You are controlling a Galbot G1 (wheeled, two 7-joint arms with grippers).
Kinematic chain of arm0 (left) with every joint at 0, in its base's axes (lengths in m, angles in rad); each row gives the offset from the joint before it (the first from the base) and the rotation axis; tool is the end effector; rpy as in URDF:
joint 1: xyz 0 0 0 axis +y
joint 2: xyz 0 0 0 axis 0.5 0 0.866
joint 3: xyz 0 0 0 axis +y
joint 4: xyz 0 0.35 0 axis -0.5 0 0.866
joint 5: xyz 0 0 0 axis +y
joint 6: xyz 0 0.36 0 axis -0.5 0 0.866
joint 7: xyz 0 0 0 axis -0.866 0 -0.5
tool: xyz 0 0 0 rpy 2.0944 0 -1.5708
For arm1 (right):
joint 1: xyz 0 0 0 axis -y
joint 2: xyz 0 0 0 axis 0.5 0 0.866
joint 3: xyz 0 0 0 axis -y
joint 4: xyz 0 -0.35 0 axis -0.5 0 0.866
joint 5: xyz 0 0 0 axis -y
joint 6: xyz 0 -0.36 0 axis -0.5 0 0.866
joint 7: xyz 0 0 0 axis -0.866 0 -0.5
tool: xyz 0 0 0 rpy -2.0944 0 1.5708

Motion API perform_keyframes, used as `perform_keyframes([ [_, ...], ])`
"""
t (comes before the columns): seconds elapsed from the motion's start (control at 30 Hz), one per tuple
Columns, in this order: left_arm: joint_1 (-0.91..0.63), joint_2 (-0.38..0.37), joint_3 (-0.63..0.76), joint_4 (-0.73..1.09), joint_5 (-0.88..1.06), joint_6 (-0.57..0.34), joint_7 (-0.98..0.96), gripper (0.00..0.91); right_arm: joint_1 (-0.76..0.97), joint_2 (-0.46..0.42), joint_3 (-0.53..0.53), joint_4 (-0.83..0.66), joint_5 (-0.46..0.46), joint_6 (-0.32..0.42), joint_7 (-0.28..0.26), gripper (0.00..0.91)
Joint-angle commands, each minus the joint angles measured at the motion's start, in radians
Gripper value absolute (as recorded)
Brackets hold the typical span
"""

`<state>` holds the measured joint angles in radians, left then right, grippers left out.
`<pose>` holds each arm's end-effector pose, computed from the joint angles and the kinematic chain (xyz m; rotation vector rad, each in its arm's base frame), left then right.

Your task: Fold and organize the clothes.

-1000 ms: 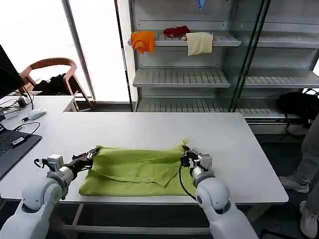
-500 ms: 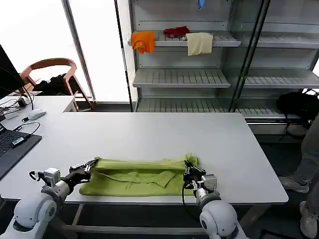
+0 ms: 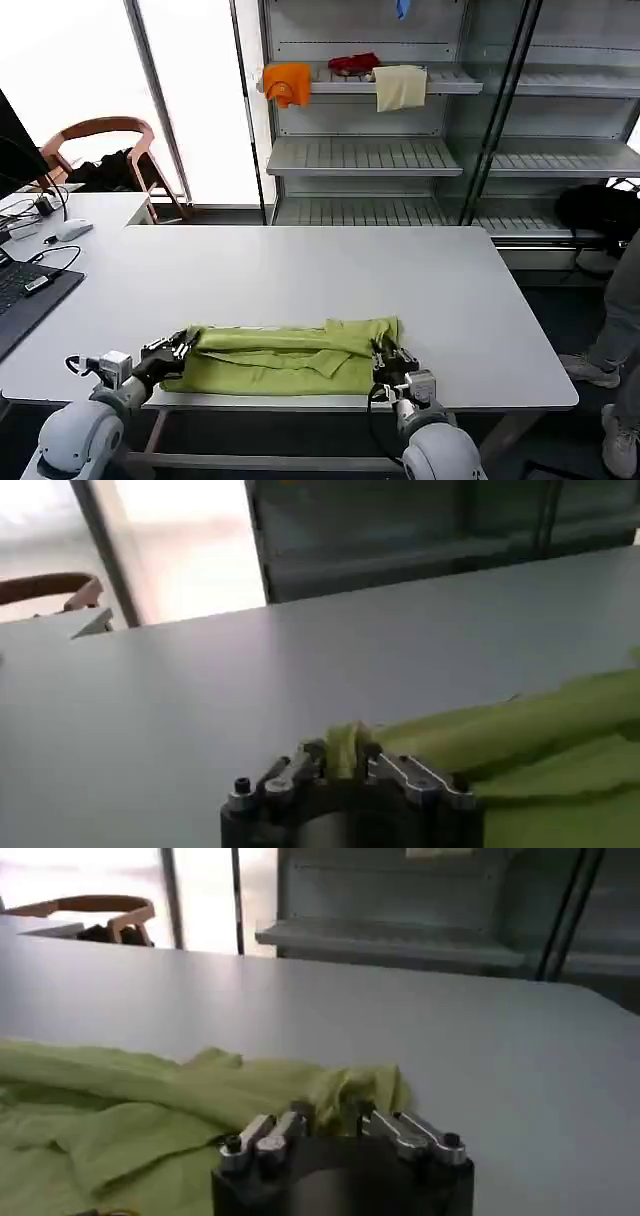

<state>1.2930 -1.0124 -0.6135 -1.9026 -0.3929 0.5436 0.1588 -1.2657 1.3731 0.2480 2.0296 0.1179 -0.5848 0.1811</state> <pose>0.2847 0.1492 -0.2582 -0.2736 -2.6556 -0.2069 0.2590 0.0487 -0.2666 0.2118 -2.7515 0.1543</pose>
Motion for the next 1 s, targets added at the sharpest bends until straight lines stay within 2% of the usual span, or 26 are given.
perform_keyframes([
  [0.03, 0.024, -0.031, -0.011, -0.018, 0.026, -0.013, -0.033, 0.907, -0.019, 0.003, 0.013, 0.014, -0.069, 0.001, -0.007, 0.907],
  [0.17, 0.043, -0.081, -0.067, -0.074, -0.089, -0.056, -0.096, 0.907, -0.012, 0.003, 0.036, 0.090, 0.054, 0.006, -0.018, 0.907],
  [0.23, 0.070, -0.116, -0.093, -0.107, -0.145, -0.080, -0.139, 0.907, 0.016, 0.003, 0.054, 0.138, 0.148, 0.013, -0.014, 0.907],
  [0.33, 0.132, -0.175, -0.117, -0.139, -0.161, -0.131, -0.179, 0.907, 0.080, -0.010, 0.087, 0.182, 0.251, 0.085, -0.023, 0.907],
  [0.43, 0.185, -0.217, -0.113, -0.137, -0.160, -0.174, -0.214, 0.907, 0.150, -0.025, 0.100, 0.169, 0.262, 0.130, -0.032, 0.907],
  [0.6, 0.216, -0.242, -0.086, -0.106, -0.126, -0.195, -0.239, 0.907, 0.237, -0.025, 0.094, 0.113, 0.261, 0.117, -0.011, 0.907],
  [0.77, 0.186, -0.261, -0.069, -0.079, -0.097, -0.197, -0.250, 0.907, 0.250, -0.015, 0.084, 0.090, 0.247, 0.097, -0.010, 0.907],
  [0.8, 0.179, -0.262, -0.066, -0.074, -0.093, -0.197, -0.252, 0.836, 0.248, -0.014, 0.082, 0.086, 0.242, 0.093, -0.012, 0.907],
  [0.83, 0.171, -0.262, -0.064, -0.066, -0.091, -0.198, -0.251, 0.605, 0.248, -0.014, 0.082, 0.084, 0.240, 0.093, -0.012, 0.907],
  [0.87, 0.165, -0.262, -0.061, -0.065, -0.090, -0.199, -0.248, 0.423, 0.247, -0.013, 0.082, 0.080, 0.236, 0.091, -0.011, 0.907],
  [0.9, 0.159, -0.262, -0.056, -0.058, -0.087, -0.198, -0.246, 0.312, 0.246, -0.012, 0.083, 0.076, 0.233, 0.087, -0.011, 0.907],
  [1.0, 0.150, -0.270, -0.046, -0.048, -0.070, -0.196, -0.241, 0.151, 0.243, -0.014, 0.086, 0.073, 0.228, 0.080, -0.010, 0.907],
])
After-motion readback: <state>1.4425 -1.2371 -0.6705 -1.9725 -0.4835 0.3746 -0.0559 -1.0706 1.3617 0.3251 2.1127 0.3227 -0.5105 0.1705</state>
